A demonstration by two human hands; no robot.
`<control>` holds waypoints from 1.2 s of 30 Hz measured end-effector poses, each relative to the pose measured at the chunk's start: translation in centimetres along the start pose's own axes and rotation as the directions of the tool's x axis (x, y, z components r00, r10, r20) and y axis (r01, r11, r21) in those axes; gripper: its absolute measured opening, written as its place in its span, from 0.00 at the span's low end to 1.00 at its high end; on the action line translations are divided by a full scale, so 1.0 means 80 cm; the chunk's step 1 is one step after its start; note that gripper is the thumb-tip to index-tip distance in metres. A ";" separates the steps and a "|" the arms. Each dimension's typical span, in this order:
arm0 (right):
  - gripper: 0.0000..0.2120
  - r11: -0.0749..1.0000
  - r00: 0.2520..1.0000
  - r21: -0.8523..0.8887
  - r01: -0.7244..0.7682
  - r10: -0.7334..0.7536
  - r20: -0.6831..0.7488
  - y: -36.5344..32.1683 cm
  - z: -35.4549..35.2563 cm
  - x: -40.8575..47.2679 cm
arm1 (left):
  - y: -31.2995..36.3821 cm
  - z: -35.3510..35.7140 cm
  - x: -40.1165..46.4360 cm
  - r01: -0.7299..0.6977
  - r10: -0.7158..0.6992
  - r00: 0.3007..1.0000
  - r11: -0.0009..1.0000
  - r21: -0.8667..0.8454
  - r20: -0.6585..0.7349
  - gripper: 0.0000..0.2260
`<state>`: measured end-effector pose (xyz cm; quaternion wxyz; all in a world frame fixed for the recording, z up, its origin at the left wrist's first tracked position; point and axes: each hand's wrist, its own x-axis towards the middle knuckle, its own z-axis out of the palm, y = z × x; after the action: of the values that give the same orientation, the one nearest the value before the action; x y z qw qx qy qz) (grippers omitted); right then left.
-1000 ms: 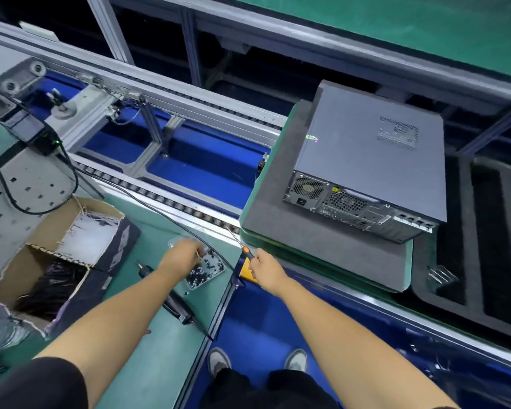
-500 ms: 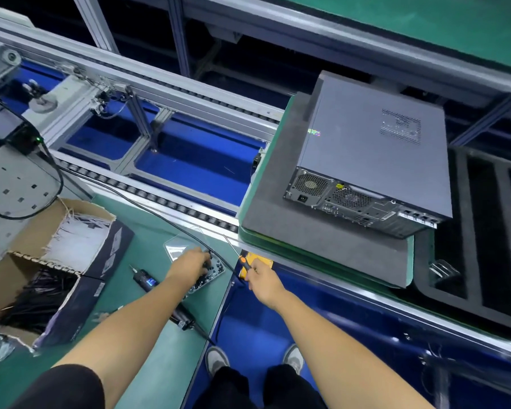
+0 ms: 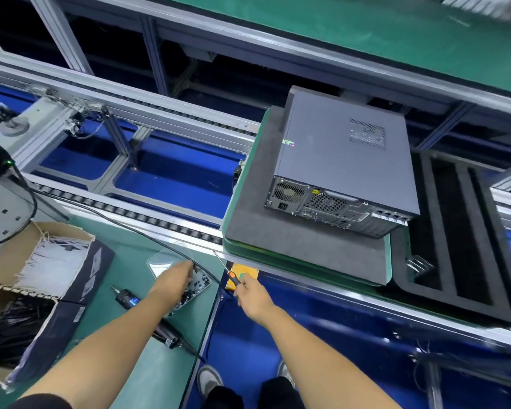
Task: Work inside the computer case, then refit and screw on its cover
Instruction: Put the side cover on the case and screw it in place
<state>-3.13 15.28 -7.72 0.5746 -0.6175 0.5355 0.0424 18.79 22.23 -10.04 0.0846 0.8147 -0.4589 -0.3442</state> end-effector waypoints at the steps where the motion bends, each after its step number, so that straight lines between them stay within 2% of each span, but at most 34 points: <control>1: 0.08 1.000 1.000 -0.001 0.001 -0.001 -0.001 0.000 0.000 -0.001 | -0.003 -0.002 -0.001 -0.016 0.017 1.000 0.999 0.048 -0.008 0.04; 5: 0.07 1.000 1.000 0.005 -0.001 0.001 -0.002 0.002 0.000 -0.005 | -0.010 -0.008 -0.004 -0.046 0.049 0.999 0.990 0.135 -0.020 0.05; 12: 0.07 1.000 1.000 0.026 -0.002 0.002 -0.003 0.011 0.009 -0.005 | -0.014 -0.009 -0.006 0.021 0.002 0.996 0.966 0.259 -0.088 0.06; 15: 0.07 1.000 1.000 0.029 -0.005 0.005 -0.003 0.016 0.013 -0.004 | -0.011 -0.007 -0.004 -0.014 0.038 0.995 0.968 0.252 -0.091 0.08; 20: 0.05 0.999 1.000 0.050 -0.021 0.022 -0.015 0.025 0.017 0.000 | -0.003 0.001 0.006 -0.048 0.067 0.995 0.970 0.238 -0.073 0.05; 24: 0.06 0.999 0.999 0.037 -0.026 0.027 -0.028 0.030 0.016 -0.001 | -0.002 0.005 0.012 -0.029 0.047 0.997 0.961 0.277 -0.058 0.01; 27: 0.06 0.998 0.999 0.052 -0.030 0.032 -0.031 0.031 0.016 0.000 | -0.003 0.002 0.012 -0.010 0.029 0.997 0.964 0.264 -0.066 0.02; 30: 0.07 0.997 0.999 0.076 -0.033 0.036 -0.036 0.027 0.012 -0.002 | -0.004 -0.005 0.009 -0.026 0.039 0.996 0.989 0.149 -0.085 0.02; 32: 0.08 0.996 0.998 0.083 -0.023 0.028 -0.054 0.021 0.008 -0.006 | 0.000 -0.011 0.002 -0.061 0.057 0.994 0.997 -0.037 -0.094 0.02; 34: 0.10 0.996 0.996 0.089 -0.007 0.014 -0.083 0.011 0.001 -0.011 | 0.015 -0.022 -0.004 -0.083 0.054 0.993 0.948 -0.306 -0.103 0.04; 36: 0.12 0.995 0.995 0.098 0.015 -0.005 -0.103 -0.001 -0.008 -0.017 | 0.040 -0.036 -0.005 -0.082 0.020 0.992 0.851 -0.519 -0.124 0.06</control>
<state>-4.05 15.60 -6.55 0.5763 -0.5924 0.5626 -0.0189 18.26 20.24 -6.26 0.3378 0.7669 -0.3641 -0.4065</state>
